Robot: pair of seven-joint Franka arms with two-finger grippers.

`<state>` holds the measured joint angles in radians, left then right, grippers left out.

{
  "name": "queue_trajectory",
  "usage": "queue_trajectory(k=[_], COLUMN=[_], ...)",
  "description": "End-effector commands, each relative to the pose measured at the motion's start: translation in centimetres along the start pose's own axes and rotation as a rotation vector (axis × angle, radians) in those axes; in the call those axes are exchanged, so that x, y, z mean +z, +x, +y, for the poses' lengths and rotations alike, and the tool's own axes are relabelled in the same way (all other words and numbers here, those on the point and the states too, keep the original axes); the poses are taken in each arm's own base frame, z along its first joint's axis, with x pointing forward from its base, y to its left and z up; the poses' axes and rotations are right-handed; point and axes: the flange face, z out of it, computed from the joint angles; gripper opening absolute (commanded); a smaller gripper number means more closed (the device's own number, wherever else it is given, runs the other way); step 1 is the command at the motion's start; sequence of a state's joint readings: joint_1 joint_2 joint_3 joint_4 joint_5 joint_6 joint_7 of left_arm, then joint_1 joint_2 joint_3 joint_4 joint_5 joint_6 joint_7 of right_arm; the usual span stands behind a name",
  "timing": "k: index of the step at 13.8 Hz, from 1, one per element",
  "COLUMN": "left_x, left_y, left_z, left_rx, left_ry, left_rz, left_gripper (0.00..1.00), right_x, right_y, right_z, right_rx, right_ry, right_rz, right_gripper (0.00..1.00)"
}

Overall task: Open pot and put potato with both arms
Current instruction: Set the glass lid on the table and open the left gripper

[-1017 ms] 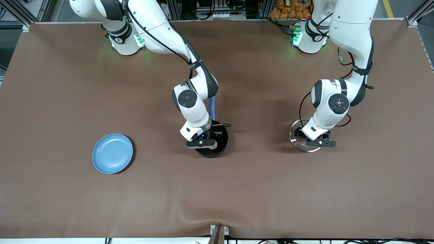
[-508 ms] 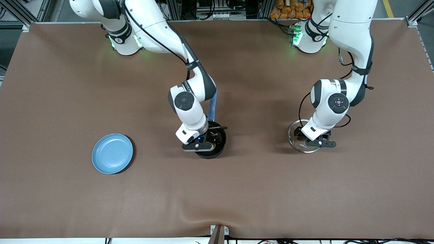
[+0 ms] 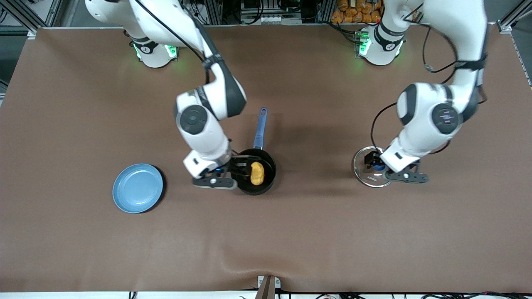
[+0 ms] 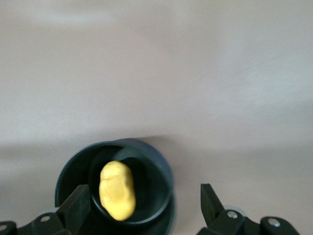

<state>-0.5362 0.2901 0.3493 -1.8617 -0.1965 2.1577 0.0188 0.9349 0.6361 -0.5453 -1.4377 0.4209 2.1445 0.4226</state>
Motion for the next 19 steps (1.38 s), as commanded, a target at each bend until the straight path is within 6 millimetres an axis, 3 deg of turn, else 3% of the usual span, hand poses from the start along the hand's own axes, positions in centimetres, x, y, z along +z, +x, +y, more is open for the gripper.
queue_trajectory(k=[1, 4, 7, 9, 13, 15, 17, 19], left_x=[-8.8, -16.9, -21.1, -23.7, -24.1, -24.2, -25.3, -26.3], left_y=[1.5, 1.0, 0.6, 0.3, 0.2, 0.2, -0.4, -1.0], left_z=[-0.6, -0.7, -0.5, -2.3, -2.2, -1.3, -0.8, -1.0], left_rx=[-0.002, 0.027, 0.034, 0.033, 0.078, 0.019, -0.100, -0.131], left_ry=[0.005, 0.050, 0.049, 0.036, -0.001, 0.027, 0.015, 0.012], left_rz=[-0.041, -0.020, -0.003, 0.041, 0.055, 0.064, 0.082, 0.098], left_gripper=[1.00, 1.00, 1.00, 1.00, 1.00, 1.00, 1.00, 1.00], right_x=[-5.9, -10.4, -14.5, -17.7, -22.1, -23.4, -24.1, -25.0], right_y=[2.1, 4.7, 6.3, 6.6, 6.9, 6.7, 6.0, 5.1], right_z=[4.4, 10.7, 17.3, 22.1, 30.1, 32.8, 33.6, 33.1], right_rx=[0.031, 0.038, -0.055, -0.100, -0.227, -0.242, -0.211, -0.153], right_ry=[-0.013, -0.044, -0.067, -0.066, -0.075, -0.081, -0.072, -0.074], right_rz=[-0.003, 0.003, -0.021, -0.043, -0.062, -0.076, -0.112, -0.133], right_gripper=[1.00, 1.00, 1.00, 1.00, 1.00, 1.00, 1.00, 1.00])
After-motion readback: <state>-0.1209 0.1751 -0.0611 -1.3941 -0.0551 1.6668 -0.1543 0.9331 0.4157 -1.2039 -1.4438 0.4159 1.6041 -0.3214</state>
